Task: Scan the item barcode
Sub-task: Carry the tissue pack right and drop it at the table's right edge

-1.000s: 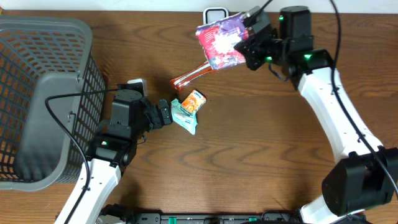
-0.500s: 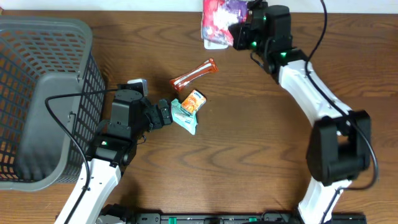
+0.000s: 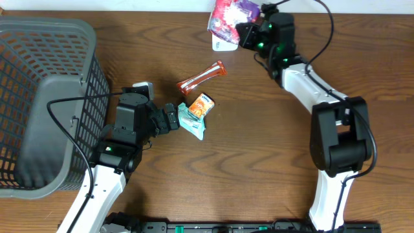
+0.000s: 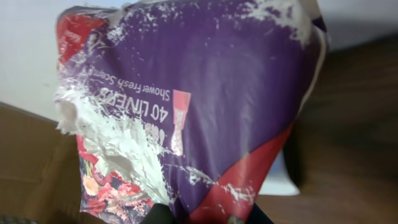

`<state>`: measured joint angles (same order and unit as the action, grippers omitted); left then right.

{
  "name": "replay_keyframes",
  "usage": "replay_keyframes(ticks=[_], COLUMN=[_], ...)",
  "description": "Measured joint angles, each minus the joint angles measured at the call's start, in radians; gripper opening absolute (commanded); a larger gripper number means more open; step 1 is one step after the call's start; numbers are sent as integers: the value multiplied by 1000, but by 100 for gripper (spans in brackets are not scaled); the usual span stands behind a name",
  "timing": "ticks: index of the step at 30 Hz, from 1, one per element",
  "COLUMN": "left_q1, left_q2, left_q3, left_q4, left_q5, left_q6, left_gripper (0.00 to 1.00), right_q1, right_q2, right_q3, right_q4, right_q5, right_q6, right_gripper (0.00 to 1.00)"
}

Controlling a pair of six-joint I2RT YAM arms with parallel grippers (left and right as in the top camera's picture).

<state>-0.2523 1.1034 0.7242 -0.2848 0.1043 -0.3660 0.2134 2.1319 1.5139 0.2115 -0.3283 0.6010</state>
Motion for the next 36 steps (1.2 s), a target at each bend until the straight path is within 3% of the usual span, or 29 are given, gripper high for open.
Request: replay_keyframes(ticks=[5, 12, 13, 16, 17, 19, 21, 29, 36], left_q1=[0, 0, 0, 0, 0, 0, 0, 0, 0], left_q2=[0, 0, 0, 0, 0, 0, 0, 0, 0], left_q3=[0, 0, 0, 0, 0, 0, 0, 0, 0], left_q4=[0, 0, 0, 0, 0, 0, 0, 0, 0], left_q5=[0, 0, 0, 0, 0, 0, 0, 0, 0], left_q6=[0, 0, 0, 0, 0, 0, 0, 0, 0], left_gripper=[98, 98, 98, 98, 98, 98, 98, 98, 98], right_q1=[-127, -428, -480, -568, -580, -589, -589, -554, -360], right_q2=[-42, -63, -63, -63, -63, -63, -63, -124, -258], right_q3=[2, 4, 3, 2, 2, 2, 2, 2, 4], right_q4=[-182, -525, -565, -605, -613, -618, -617, -592, -606], right_q5=[17, 142, 163, 177, 167, 143, 93, -198, -268], right_q6=[-10, -2, 0, 7, 10, 10, 8, -6, -72], right_gripper=[1, 2, 7, 65, 78, 93, 99, 99, 99])
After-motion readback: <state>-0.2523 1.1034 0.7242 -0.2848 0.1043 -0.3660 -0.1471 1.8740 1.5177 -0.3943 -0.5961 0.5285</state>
